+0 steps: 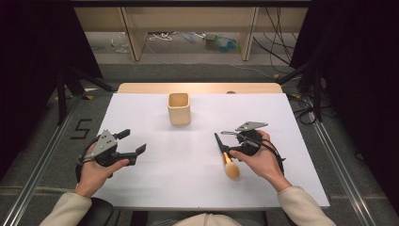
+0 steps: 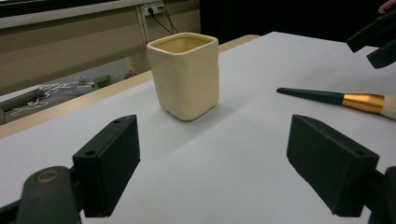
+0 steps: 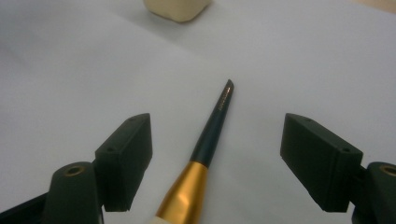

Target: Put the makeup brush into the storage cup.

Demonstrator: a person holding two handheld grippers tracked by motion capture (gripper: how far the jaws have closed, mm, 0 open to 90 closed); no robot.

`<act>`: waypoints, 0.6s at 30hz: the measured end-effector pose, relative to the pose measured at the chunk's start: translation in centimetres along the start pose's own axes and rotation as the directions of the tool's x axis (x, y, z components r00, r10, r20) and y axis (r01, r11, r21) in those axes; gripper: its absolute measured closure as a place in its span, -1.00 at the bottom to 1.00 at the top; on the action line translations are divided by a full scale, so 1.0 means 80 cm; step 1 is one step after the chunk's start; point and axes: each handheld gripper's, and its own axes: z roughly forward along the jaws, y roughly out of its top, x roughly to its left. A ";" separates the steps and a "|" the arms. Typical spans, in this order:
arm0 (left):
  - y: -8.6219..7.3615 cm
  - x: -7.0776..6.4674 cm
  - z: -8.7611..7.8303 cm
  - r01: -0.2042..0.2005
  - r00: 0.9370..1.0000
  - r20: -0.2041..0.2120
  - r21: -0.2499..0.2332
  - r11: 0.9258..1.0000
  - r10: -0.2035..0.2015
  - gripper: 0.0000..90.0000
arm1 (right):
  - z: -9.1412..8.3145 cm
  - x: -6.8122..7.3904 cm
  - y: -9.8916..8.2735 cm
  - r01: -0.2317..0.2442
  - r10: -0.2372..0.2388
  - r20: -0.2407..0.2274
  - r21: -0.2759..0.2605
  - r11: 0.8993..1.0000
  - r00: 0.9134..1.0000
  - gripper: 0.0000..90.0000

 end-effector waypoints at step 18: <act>0.000 0.001 0.000 0.003 1.000 0.001 0.000 1.000 -0.003 -0.62 | 0.023 0.011 0.033 -0.129 0.130 0.018 0.304 0.944 0.991 -0.22</act>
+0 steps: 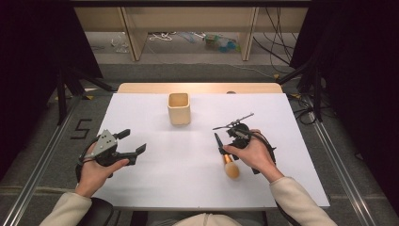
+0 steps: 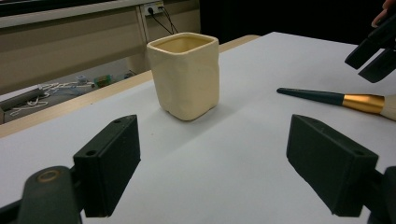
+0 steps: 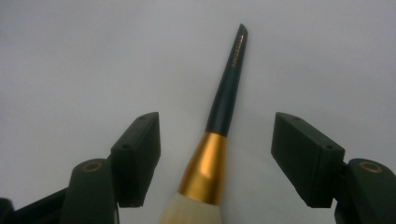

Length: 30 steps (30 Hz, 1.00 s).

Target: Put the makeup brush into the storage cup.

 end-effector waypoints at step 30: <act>0.000 0.000 0.000 0.002 1.000 0.005 -0.001 1.000 -0.002 -0.60 | 0.044 -0.006 0.008 -0.024 0.027 -0.005 0.284 0.959 1.000 0.20</act>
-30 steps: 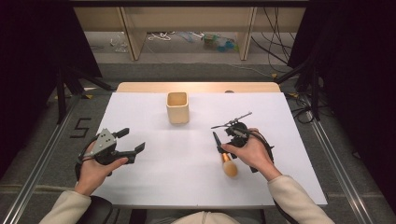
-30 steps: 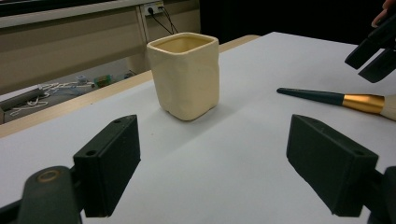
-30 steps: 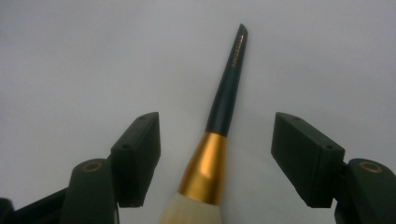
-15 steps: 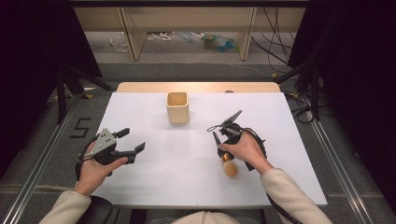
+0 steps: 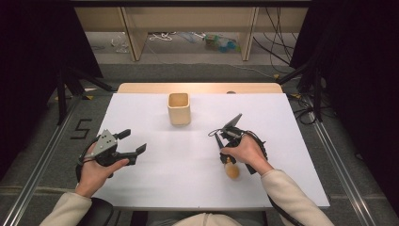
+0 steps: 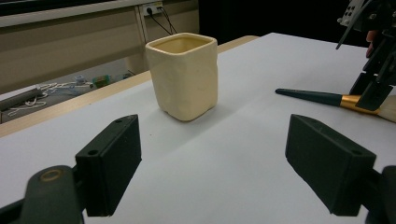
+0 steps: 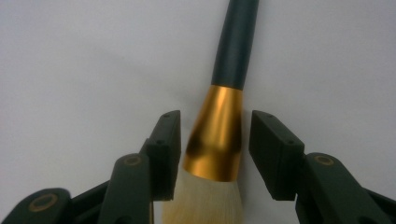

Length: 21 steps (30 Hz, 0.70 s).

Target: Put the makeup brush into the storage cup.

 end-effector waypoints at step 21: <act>0.000 0.000 0.000 -0.001 1.000 0.000 0.000 1.000 0.001 -0.60 | 0.006 0.012 0.006 -0.071 0.068 0.032 0.108 0.992 0.997 0.21</act>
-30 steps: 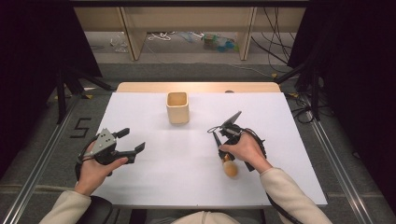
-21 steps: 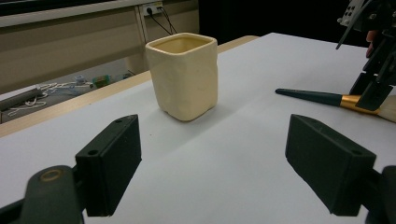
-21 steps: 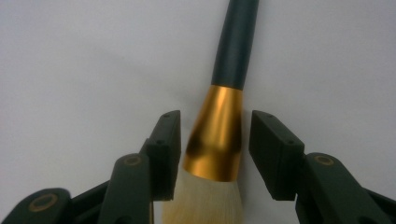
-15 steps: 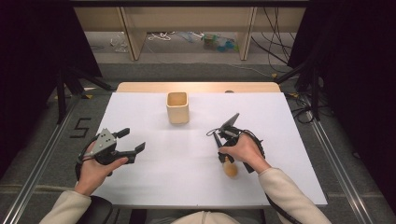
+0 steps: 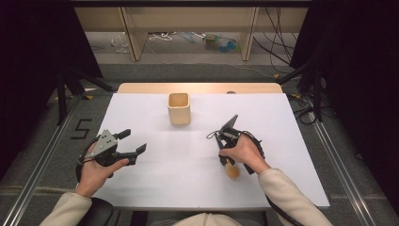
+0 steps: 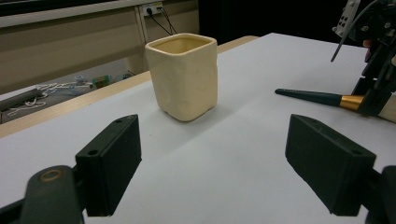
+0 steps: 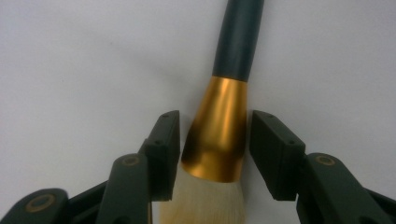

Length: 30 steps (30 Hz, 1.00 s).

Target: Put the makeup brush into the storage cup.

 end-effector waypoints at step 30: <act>0.000 -0.001 0.000 -0.002 1.000 0.004 0.001 1.000 0.002 -0.59 | -0.004 0.003 -0.006 0.425 -0.431 0.081 0.079 0.902 0.899 0.38</act>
